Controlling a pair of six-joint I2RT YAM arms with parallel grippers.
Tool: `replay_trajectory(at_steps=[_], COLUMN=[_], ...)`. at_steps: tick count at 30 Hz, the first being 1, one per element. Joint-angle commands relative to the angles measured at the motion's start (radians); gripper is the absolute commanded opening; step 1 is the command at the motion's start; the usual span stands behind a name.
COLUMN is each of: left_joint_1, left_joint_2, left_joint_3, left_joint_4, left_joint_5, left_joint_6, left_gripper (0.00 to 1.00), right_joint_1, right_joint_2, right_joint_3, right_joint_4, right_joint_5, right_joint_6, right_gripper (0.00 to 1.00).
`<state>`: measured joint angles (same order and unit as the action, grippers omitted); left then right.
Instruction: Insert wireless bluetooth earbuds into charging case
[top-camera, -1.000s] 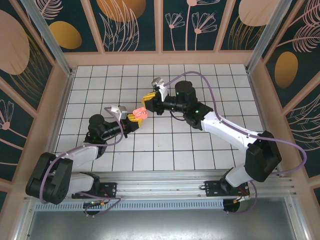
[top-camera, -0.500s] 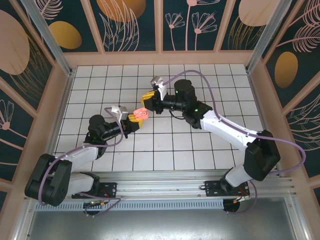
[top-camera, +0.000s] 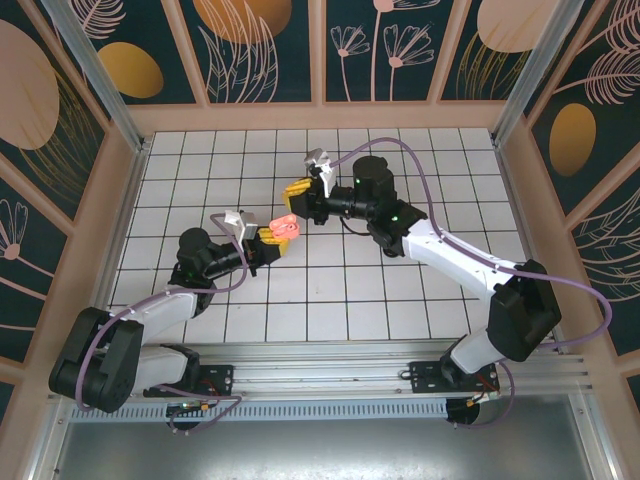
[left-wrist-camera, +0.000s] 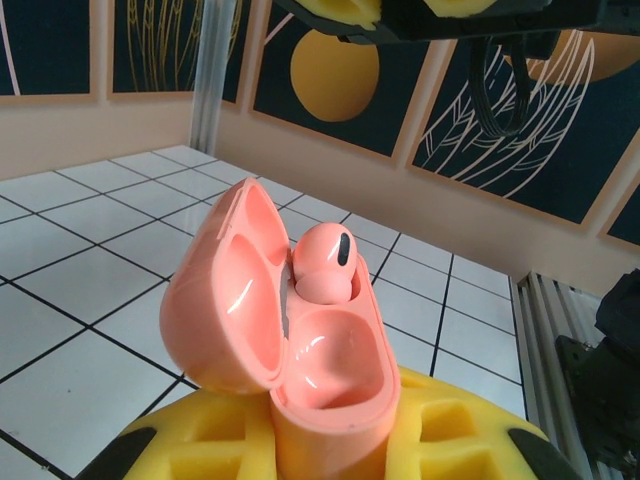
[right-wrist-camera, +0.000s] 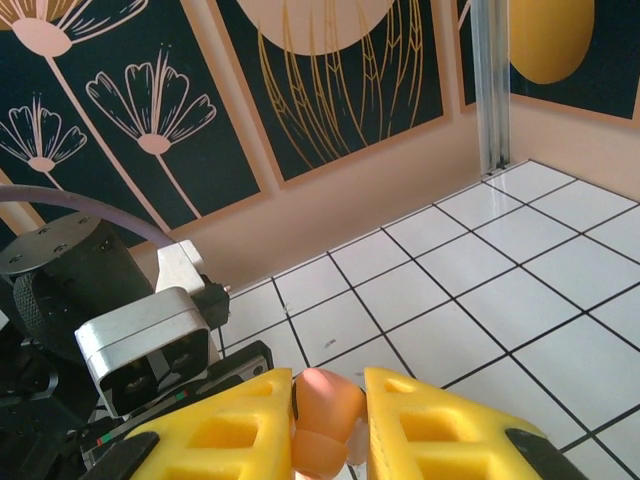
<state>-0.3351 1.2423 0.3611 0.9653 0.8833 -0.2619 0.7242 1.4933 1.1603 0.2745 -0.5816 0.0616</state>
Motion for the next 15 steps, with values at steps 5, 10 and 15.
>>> replay_trajectory(at_steps=[5, 10, 15], left_joint_1=[-0.009, -0.013, -0.015], left_joint_2=[-0.010, -0.009, -0.009], left_joint_3=[0.032, 0.034, 0.041], left_joint_4=[0.038, 0.038, 0.038], left_joint_5=[0.028, 0.030, 0.030], left_joint_6=[0.016, 0.016, 0.016], left_gripper=[0.08, 0.08, 0.08], right_joint_1=[-0.012, -0.014, -0.017], right_joint_2=[-0.005, -0.005, -0.001], right_joint_3=[-0.002, -0.002, 0.000], right_joint_4=[0.067, 0.072, 0.073], right_joint_5=[-0.039, -0.043, -0.049], right_joint_6=[0.021, 0.024, 0.027], right_gripper=[0.21, 0.21, 0.21])
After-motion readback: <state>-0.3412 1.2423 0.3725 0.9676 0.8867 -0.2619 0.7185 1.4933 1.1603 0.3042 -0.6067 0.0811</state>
